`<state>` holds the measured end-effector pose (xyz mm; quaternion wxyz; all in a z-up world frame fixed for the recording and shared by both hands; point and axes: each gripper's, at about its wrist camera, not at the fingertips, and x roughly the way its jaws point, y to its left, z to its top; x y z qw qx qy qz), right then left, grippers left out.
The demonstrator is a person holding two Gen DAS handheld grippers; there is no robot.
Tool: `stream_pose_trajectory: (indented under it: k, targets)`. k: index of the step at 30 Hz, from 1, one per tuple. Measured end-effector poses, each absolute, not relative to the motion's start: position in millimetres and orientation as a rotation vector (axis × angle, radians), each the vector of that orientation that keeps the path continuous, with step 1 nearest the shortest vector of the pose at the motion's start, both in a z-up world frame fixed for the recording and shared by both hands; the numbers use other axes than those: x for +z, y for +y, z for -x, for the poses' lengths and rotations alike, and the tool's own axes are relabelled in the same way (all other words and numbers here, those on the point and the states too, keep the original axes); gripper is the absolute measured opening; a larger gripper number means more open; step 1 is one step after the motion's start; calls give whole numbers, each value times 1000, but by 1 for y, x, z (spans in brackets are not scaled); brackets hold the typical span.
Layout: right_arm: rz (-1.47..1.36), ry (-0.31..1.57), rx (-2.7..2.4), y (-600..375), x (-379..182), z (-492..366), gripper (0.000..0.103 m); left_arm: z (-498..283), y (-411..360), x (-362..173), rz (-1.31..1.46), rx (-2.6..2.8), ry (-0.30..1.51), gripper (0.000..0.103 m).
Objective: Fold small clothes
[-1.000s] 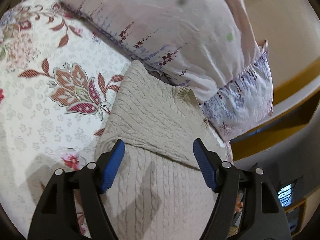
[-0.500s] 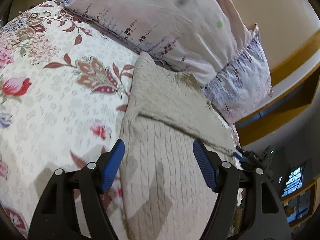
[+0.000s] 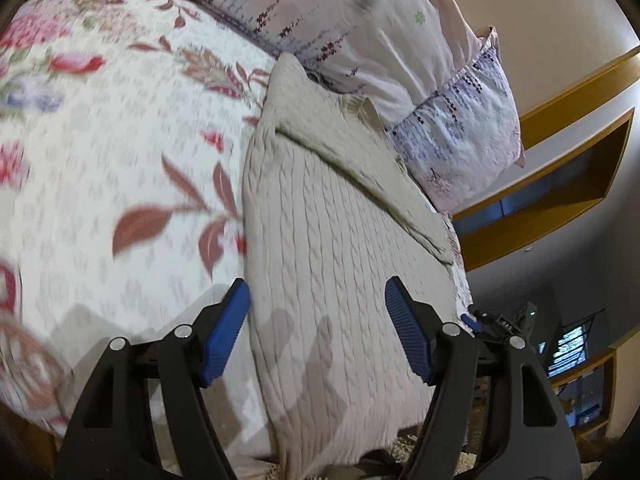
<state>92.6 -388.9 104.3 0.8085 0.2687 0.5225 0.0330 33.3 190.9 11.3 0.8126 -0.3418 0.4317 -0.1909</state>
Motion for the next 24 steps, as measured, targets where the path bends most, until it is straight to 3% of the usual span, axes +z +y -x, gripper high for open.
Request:
stream_pose_trajectory:
  k: [5, 10, 21, 23, 24]
  targets:
    - [-644, 1165, 161, -388, 91, -69, 35, -9, 186, 8, 745, -446, 911, 54]
    - [-744, 1178, 282, -381, 81, -49, 22, 9, 176, 2, 780, -533, 928, 46]
    - [-720, 1216, 450, -353, 86, -15, 19, 21, 143, -10, 771, -659, 1022, 33]
    - [-679, 1212, 445, -348, 89, -14, 8, 20, 140, -9, 749, -656, 1022, 9]
    - [-641, 1182, 434, -346, 95, -14, 8, 19, 141, -8, 741, -647, 1016, 8]
